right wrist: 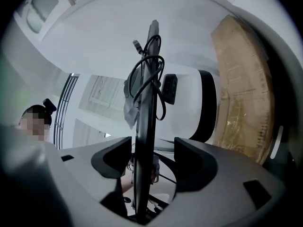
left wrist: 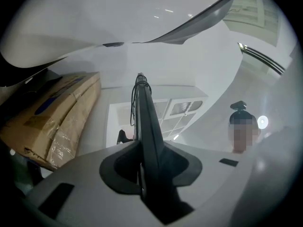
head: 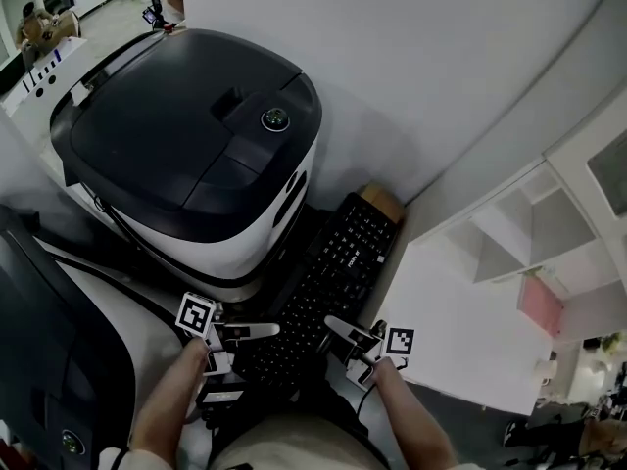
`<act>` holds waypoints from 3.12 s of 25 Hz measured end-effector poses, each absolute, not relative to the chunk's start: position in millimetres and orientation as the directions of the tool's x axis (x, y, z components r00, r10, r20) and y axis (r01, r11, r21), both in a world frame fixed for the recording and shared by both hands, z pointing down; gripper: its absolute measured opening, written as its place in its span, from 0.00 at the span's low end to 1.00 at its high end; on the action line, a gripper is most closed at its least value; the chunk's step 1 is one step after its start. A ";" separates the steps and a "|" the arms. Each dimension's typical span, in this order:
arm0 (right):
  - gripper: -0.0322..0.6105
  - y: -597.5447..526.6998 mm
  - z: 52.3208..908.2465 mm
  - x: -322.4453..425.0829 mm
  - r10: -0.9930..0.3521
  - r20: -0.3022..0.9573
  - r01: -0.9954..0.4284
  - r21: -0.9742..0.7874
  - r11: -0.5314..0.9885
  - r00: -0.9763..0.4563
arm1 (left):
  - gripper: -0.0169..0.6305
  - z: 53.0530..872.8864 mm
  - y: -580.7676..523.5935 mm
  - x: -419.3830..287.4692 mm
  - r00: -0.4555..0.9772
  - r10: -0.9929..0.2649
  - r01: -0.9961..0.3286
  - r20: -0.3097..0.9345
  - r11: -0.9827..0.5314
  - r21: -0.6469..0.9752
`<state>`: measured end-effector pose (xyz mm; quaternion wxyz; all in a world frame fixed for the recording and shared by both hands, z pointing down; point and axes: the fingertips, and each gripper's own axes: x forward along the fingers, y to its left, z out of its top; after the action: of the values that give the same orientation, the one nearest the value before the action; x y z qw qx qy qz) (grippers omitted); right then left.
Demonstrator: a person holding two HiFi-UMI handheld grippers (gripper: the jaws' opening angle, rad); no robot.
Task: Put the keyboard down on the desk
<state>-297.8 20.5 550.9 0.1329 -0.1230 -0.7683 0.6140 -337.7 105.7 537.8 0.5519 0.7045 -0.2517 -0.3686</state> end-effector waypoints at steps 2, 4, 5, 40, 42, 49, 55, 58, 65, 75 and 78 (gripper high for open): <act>0.49 20.6 551.6 -287.1 0.349 0.093 0.002 -0.965 0.261 -0.933 | 0.21 536.0 105.5 -339.6 0.608 -0.755 0.052 -0.247 -0.273 0.961; 0.50 15.2 555.3 -272.9 0.329 0.151 -0.044 -0.949 0.311 -0.932 | 0.21 534.4 106.5 -340.2 0.611 -0.748 0.059 -0.257 -0.281 0.958; 0.50 9.3 556.2 -265.5 0.309 0.177 -0.067 -0.940 0.335 -0.935 | 0.21 534.0 107.2 -340.3 0.613 -0.745 0.065 -0.262 -0.284 0.957; 0.21 -57.3 524.1 -142.5 -0.046 0.017 -0.027 -0.974 0.225 -0.999 | 0.20 544.9 76.9 -225.4 0.868 -0.496 -0.067 -0.030 -0.176 0.982; 0.19 -56.9 525.5 -131.1 -0.064 0.022 -0.035 -0.977 0.212 -0.998 | 0.20 545.8 76.0 -216.0 0.872 -0.489 -0.088 -0.009 -0.174 0.981; 0.19 -64.4 528.1 -103.0 -0.134 0.045 -0.067 -0.984 0.165 -0.990 | 0.28 560.3 62.2 -206.6 0.854 -0.497 -0.301 0.155 -0.228 0.926; 0.19 -77.7 526.6 -81.1 -0.185 0.064 -0.096 -0.981 0.170 -0.981 | 0.33 566.7 43.4 -205.4 0.782 -0.576 -0.435 0.238 -0.232 0.870; 0.19 -84.5 523.0 -71.6 -0.209 0.060 -0.096 -0.981 0.170 -0.976 | 0.38 565.2 32.2 -211.2 0.715 -0.637 -0.529 0.288 -0.223 0.819; 0.20 -104.0 527.6 -32.2 -0.282 0.067 -0.109 -0.985 0.135 -0.957 | 0.40 542.2 4.9 -230.1 0.497 -0.778 -0.755 0.385 -0.169 0.634; 0.20 -131.6 538.6 18.5 -0.418 0.033 -0.055 -0.998 0.041 -0.908 | 0.40 511.6 9.9 -194.1 0.370 -0.826 -0.861 0.425 -0.134 0.490; 0.20 -138.4 537.7 28.1 -0.439 0.040 -0.063 -0.997 0.040 -0.898 | 0.40 503.8 13.9 -193.6 0.343 -0.842 -0.867 0.416 -0.114 0.484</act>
<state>28.1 -138.4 537.7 -0.1401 0.1774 -0.7073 0.6698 -193.6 13.9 503.8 0.3389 0.7461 -0.5729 0.0186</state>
